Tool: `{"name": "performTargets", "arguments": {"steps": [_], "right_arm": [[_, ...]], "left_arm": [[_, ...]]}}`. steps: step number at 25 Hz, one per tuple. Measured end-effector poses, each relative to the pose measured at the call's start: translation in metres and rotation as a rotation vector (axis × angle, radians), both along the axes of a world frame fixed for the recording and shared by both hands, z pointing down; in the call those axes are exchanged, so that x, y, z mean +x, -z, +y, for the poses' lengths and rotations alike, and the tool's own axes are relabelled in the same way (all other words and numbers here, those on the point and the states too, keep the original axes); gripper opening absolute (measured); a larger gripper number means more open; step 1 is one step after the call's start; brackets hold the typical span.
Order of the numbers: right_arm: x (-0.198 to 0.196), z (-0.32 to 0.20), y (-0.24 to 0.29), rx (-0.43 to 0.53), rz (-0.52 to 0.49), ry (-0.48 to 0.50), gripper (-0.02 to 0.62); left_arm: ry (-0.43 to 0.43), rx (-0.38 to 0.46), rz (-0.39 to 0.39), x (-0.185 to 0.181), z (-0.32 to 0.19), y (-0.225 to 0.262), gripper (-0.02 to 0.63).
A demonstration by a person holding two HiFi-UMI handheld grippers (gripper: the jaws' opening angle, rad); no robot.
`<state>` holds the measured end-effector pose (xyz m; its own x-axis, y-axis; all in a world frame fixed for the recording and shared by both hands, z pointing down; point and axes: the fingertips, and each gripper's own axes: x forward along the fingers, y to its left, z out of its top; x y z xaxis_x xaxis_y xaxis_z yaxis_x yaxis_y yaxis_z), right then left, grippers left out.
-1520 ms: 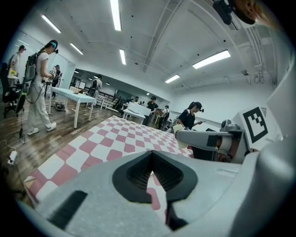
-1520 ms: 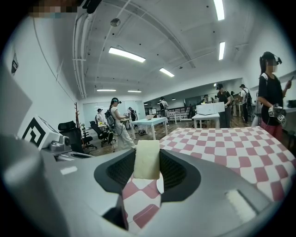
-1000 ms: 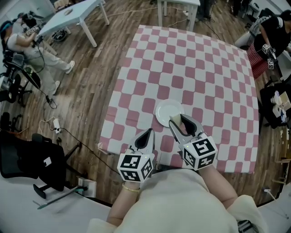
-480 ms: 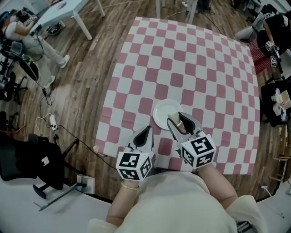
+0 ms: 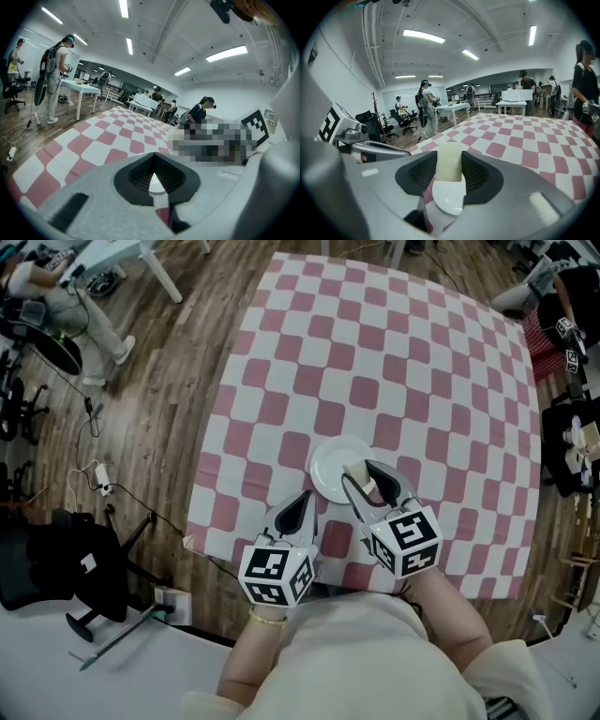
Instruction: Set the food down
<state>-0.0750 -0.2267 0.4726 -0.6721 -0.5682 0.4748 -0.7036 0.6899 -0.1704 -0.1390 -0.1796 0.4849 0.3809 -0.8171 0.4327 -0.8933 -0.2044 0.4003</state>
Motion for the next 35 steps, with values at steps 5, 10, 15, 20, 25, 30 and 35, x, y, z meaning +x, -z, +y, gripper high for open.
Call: {"name": "performTargets", "arguments": {"steps": [5, 10, 15, 20, 25, 30, 35], "right_arm": [[0.000, -0.009, -0.013, -0.021, 0.014, 0.000, 0.169], [-0.001, -0.014, -0.024, -0.045, 0.024, 0.005, 0.169], [-0.003, -0.019, -0.035, -0.066, 0.041, 0.013, 0.169], [-0.003, -0.023, -0.049, -0.091, 0.060, 0.021, 0.169], [-0.004, -0.026, -0.063, -0.114, 0.082, 0.031, 0.169], [-0.005, -0.027, -0.075, -0.134, 0.111, 0.043, 0.170], [-0.007, -0.028, -0.088, -0.154, 0.142, 0.055, 0.169]], "left_arm": [[0.005, -0.020, 0.000, 0.000, -0.008, -0.012, 0.000], [0.005, -0.034, -0.003, -0.001, -0.017, -0.019, 0.000], [0.008, -0.051, -0.008, -0.002, -0.023, -0.027, 0.000], [0.003, -0.070, -0.011, -0.001, -0.028, -0.038, 0.000], [-0.003, -0.088, -0.012, 0.001, -0.033, -0.047, 0.000], [-0.011, -0.100, -0.015, 0.003, -0.039, -0.052, 0.000], [-0.012, -0.110, -0.015, 0.004, -0.042, -0.058, 0.000]]}}
